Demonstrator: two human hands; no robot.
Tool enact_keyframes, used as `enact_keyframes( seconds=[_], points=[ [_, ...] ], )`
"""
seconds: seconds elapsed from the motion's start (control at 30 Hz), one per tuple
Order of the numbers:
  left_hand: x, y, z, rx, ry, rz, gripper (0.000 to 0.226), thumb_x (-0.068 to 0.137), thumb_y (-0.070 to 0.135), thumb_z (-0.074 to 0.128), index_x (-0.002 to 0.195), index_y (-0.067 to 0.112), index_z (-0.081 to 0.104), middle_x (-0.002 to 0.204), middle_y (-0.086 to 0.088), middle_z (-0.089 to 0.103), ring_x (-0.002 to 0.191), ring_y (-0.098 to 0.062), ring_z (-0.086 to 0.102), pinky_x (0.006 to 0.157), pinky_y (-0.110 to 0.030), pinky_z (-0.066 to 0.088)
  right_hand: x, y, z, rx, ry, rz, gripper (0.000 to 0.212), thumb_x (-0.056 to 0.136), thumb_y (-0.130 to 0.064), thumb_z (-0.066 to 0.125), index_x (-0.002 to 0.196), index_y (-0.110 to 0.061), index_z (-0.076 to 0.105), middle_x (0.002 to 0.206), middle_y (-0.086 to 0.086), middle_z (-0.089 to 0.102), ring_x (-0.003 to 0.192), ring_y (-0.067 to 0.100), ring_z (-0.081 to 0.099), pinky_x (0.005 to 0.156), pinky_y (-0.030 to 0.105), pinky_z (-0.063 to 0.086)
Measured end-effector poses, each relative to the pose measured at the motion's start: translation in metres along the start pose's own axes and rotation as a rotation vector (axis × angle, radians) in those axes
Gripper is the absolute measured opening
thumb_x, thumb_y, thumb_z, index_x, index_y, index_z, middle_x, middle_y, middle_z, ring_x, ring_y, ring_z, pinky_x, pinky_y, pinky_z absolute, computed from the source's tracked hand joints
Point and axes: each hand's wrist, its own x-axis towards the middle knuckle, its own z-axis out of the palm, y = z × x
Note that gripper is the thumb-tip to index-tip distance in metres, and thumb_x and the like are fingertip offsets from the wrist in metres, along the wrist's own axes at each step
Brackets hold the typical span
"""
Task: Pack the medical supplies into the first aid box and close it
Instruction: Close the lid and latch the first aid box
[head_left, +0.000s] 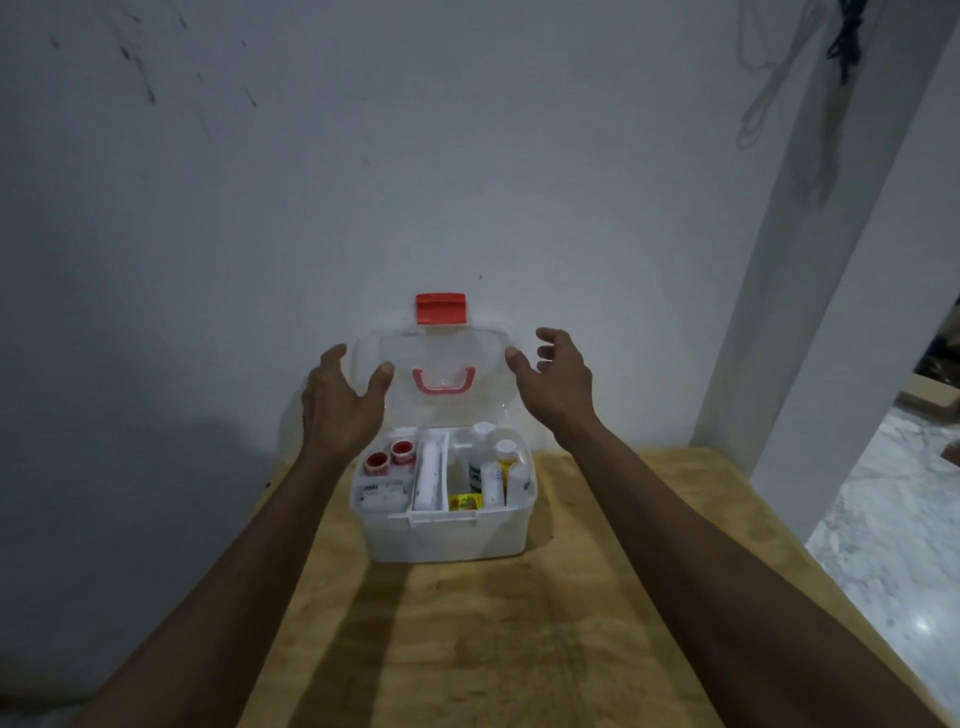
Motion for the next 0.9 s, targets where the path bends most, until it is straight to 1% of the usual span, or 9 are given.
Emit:
enact_keyframes(
  seconds=[0.13,0.27,0.37,0.47,0.53,0.63,0.73,0.8,0.9],
  points=[
    [0.016,-0.002,0.003,-0.071,-0.059,-0.074,0.075,0.09,0.057,0.054,0.149,0.018,0.029,0.15,-0.014,0.042,0.133,-0.034,0.045,0.108,-0.052,0.04,0.014,-0.005,0.011,0.064,-0.025,0.071,0.06,0.091,-0.041,0.063,0.142,-0.022,0.038,0.139,0.011,0.052,0.12,0.025,0.055,0.099,0.04,0.048],
    [0.022,0.0,0.007,-0.115,-0.08,-0.083,0.069,0.094,0.056,0.047,0.148,0.017,0.033,0.146,-0.013,0.048,0.128,-0.03,0.051,0.103,-0.043,0.042,0.02,-0.005,0.019,0.101,-0.049,0.085,0.058,0.093,-0.044,0.059,0.142,-0.023,0.037,0.137,0.012,0.054,0.12,0.026,0.054,0.092,0.033,0.044],
    [0.023,0.0,0.008,-0.121,-0.098,-0.072,0.065,0.095,0.056,0.044,0.146,0.017,0.037,0.145,-0.013,0.048,0.128,-0.028,0.051,0.102,-0.044,0.043,0.022,-0.004,0.021,0.124,-0.05,0.091,0.055,0.095,-0.046,0.055,0.142,-0.023,0.038,0.135,0.011,0.055,0.121,0.027,0.053,0.094,0.035,0.043],
    [0.02,0.002,0.007,-0.125,-0.089,-0.066,0.064,0.095,0.056,0.043,0.145,0.017,0.039,0.145,-0.012,0.049,0.128,-0.028,0.05,0.103,-0.045,0.044,0.019,-0.004,0.019,0.132,-0.03,0.087,0.05,0.096,-0.048,0.05,0.139,-0.024,0.041,0.112,0.002,0.059,0.116,0.025,0.054,0.092,0.037,0.044],
    [0.017,0.003,0.004,-0.12,-0.08,-0.054,0.064,0.095,0.057,0.041,0.145,0.016,0.04,0.144,-0.011,0.049,0.127,-0.027,0.051,0.103,-0.045,0.044,0.015,-0.006,0.016,0.121,-0.021,0.075,0.047,0.098,-0.048,0.046,0.138,-0.023,0.043,0.096,-0.007,0.054,0.106,0.021,0.055,0.088,0.035,0.043],
    [0.009,0.005,-0.001,-0.105,-0.077,-0.036,0.067,0.094,0.062,0.037,0.144,0.018,0.04,0.146,-0.01,0.048,0.128,-0.027,0.05,0.104,-0.049,0.044,0.004,-0.01,0.01,0.103,-0.015,0.061,0.046,0.099,-0.049,0.043,0.136,-0.021,0.047,0.098,-0.007,0.054,0.093,0.013,0.054,0.084,0.031,0.041],
    [-0.003,0.007,-0.005,-0.102,-0.07,-0.04,0.067,0.095,0.062,0.035,0.145,0.018,0.039,0.149,-0.009,0.044,0.132,-0.029,0.047,0.104,-0.048,0.043,-0.011,-0.012,0.005,0.064,-0.015,0.031,0.047,0.099,-0.05,0.043,0.132,-0.019,0.053,0.09,-0.014,0.055,0.084,0.003,0.053,0.082,0.029,0.042],
    [-0.013,0.005,-0.008,-0.097,-0.078,-0.039,0.071,0.092,0.066,0.034,0.145,0.02,0.04,0.15,-0.009,0.043,0.133,-0.03,0.046,0.106,-0.051,0.042,-0.022,-0.01,0.002,0.03,-0.03,-0.012,0.046,0.098,-0.05,0.044,0.125,-0.017,0.059,0.093,-0.01,0.062,0.087,0.005,0.058,0.079,0.028,0.042],
    [-0.032,-0.001,-0.013,-0.044,-0.104,-0.001,0.074,0.09,0.07,0.034,0.143,0.019,0.042,0.146,-0.01,0.049,0.128,-0.031,0.05,0.104,-0.053,0.043,-0.042,-0.001,-0.001,-0.034,-0.066,-0.058,0.044,0.098,-0.051,0.044,0.116,-0.017,0.065,0.109,0.002,0.068,0.101,0.018,0.06,0.082,0.029,0.042]
  ],
)
